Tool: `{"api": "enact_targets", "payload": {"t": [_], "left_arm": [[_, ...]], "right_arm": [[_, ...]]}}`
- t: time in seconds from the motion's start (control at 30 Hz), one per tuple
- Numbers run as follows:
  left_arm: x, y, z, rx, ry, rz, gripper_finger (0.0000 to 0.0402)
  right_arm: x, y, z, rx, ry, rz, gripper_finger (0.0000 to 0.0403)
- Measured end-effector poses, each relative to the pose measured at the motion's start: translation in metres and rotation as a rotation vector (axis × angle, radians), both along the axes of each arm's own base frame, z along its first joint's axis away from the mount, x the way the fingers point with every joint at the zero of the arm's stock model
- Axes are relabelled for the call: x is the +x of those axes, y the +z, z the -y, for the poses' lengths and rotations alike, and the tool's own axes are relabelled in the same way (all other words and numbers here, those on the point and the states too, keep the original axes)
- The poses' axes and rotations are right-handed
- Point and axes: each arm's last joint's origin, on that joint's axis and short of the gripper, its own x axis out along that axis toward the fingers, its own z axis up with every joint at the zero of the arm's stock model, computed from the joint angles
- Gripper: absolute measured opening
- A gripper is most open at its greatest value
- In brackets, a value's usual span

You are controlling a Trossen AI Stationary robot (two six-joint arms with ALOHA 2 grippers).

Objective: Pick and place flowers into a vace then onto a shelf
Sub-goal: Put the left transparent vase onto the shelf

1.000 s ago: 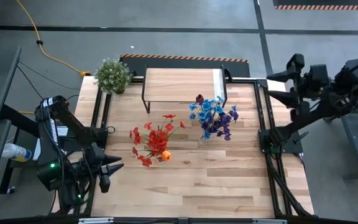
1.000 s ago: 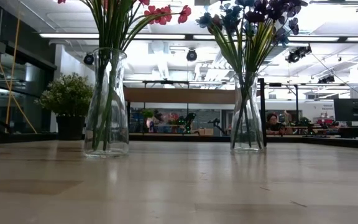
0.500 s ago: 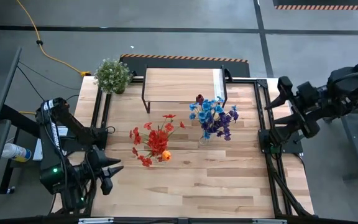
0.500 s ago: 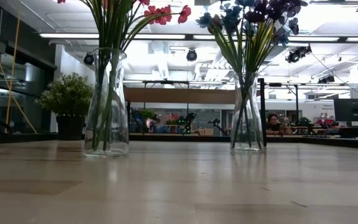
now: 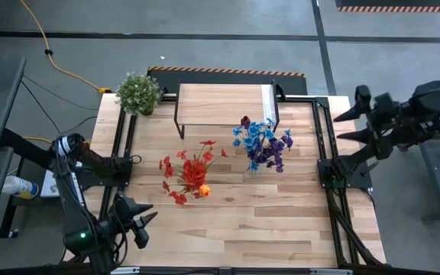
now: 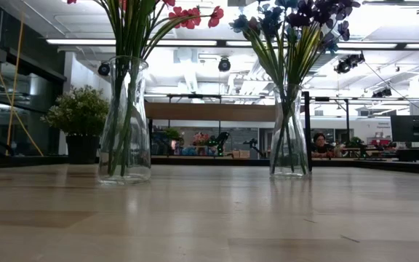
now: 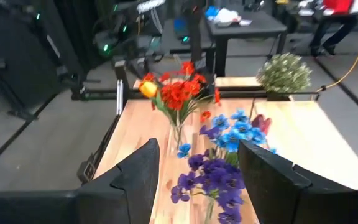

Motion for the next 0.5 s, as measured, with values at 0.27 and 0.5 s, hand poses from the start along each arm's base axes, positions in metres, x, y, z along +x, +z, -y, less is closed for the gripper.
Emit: {"api": "enact_targets", "payload": {"t": [0.27,0.5], "left_arm": [[0.029,-0.027,0.005,0.08,0.09,-0.041,0.0168],[0.059,-0.055,0.007,0.147,0.169,-0.079,0.0168]], "right_arm": [[-0.026,0.001,0.01,0.025,-0.01,0.068,0.0211],[-0.029,0.001,0.012,0.028,-0.009,0.08,0.0211]]}}
